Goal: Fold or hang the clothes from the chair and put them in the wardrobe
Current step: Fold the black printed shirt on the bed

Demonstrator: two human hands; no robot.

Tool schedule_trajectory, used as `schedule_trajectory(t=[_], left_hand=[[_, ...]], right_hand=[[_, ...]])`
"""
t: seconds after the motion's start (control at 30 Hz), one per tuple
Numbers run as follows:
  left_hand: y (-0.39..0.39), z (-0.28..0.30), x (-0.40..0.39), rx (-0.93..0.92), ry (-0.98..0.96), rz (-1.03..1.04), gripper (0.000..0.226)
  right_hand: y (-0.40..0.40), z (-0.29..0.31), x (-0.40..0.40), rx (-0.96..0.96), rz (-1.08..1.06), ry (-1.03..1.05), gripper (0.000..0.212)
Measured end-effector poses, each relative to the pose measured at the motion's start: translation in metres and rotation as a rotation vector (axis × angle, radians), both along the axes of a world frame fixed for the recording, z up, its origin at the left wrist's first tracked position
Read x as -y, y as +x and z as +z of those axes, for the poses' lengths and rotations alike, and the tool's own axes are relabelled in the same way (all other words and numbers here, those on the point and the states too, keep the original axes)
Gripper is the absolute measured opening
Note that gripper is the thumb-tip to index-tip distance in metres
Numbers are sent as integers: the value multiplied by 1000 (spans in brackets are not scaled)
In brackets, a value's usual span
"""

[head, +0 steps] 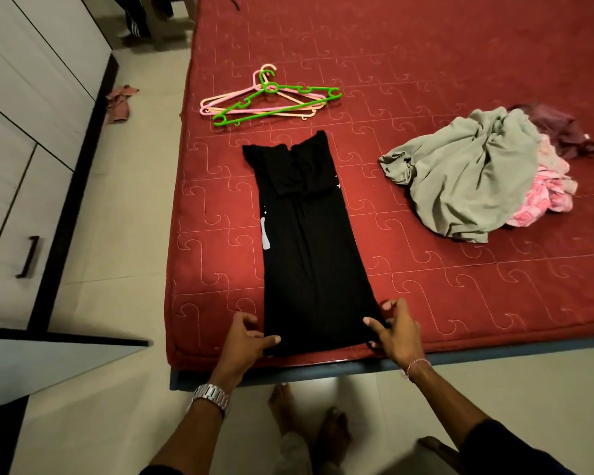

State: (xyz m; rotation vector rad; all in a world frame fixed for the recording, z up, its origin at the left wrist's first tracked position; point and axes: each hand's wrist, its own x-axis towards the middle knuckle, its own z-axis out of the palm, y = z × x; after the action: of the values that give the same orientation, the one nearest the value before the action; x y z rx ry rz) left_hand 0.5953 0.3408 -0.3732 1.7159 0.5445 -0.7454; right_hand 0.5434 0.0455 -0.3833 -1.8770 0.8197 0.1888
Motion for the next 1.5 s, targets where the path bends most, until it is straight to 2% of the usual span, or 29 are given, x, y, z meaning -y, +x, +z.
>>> schedule_trajectory(t=[0.07,0.1,0.2,0.27,0.4,0.53,0.63,0.7,0.77,0.83,0.93,1.03,1.17,1.27,1.4,1.5], left_hand=[[7,5,-2,-3,-97,16,63],[12,10,-2,-14,-142,12,58],[33,26,-2,-42,-197,-92,28],[52,32,0,-59,-212,-106,22],[102,39,11,-53,-227,42,36],[142,34,22,-3,-221,136,47],[150,14,22,59,-155,233,52],[140,0,19,107,-33,234,49],[125,-9,13,155,182,182,32],[110,-14,9,197,338,118,24],[100,-14,13,174,369,1,31],[103,-18,26,90,310,-53,35],[107,-21,39,30,260,51,30],[107,-14,38,-27,174,96,40],[102,7,27,-83,-9,156,13],[85,13,20,-41,-53,202,26]], right_hand=[[2,5,5,48,159,-73,38],[7,9,9,50,196,-54,36],[31,25,14,-3,145,177,9],[53,35,19,-53,112,292,17],[105,46,29,-90,85,405,23],[151,50,27,-22,44,453,32],[166,32,25,38,44,361,34],[161,17,24,73,48,118,40],[149,8,19,96,37,-79,38],[134,3,15,49,-7,-140,34],[119,-18,13,-93,-65,-99,32],[119,-37,15,-127,-96,-38,24],[125,-35,15,-163,-131,-3,23],[126,-31,17,-164,-152,77,15],[115,-20,17,-93,-222,265,24],[95,-14,14,-37,-212,285,33]])
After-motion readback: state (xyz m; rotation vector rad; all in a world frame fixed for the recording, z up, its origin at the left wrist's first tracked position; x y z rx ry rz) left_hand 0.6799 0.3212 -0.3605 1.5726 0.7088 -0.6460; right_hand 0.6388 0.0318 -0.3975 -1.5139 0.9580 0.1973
